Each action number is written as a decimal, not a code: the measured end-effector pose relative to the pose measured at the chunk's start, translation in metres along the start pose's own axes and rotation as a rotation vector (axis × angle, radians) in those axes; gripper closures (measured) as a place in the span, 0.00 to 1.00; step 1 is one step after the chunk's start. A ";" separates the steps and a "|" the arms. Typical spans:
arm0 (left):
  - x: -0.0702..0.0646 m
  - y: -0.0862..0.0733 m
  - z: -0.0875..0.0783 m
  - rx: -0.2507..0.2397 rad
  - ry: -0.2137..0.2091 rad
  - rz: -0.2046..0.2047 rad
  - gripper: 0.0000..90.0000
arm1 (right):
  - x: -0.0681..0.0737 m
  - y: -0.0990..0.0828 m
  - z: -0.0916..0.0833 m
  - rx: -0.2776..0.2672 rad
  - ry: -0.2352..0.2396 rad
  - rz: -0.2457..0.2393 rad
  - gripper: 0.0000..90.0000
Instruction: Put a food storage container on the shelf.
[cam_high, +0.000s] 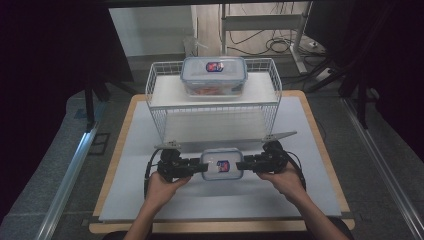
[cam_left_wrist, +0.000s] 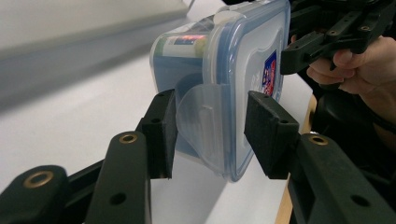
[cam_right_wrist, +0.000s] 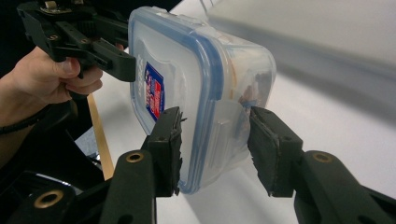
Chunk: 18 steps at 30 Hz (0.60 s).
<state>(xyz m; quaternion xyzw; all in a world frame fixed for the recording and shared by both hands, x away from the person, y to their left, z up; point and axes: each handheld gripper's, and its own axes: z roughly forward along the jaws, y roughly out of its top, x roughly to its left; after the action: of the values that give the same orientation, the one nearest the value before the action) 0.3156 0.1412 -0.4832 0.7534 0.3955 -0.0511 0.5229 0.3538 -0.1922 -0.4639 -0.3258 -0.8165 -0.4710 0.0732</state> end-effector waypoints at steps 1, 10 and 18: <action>-0.001 0.003 -0.002 -0.005 0.004 0.005 0.61 | 0.001 0.003 -0.001 -0.003 -0.002 -0.006 0.62; -0.017 0.045 -0.020 -0.034 0.073 0.072 0.59 | 0.011 0.039 -0.015 -0.064 -0.017 -0.061 0.62; -0.024 0.077 -0.031 -0.066 0.095 0.119 0.59 | 0.016 0.069 -0.029 -0.108 -0.027 -0.099 0.61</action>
<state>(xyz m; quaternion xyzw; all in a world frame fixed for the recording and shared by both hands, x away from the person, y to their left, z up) 0.3385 0.1431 -0.3998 0.7595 0.3758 0.0290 0.5302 0.3776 -0.1848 -0.3911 -0.2949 -0.8059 -0.5129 0.0212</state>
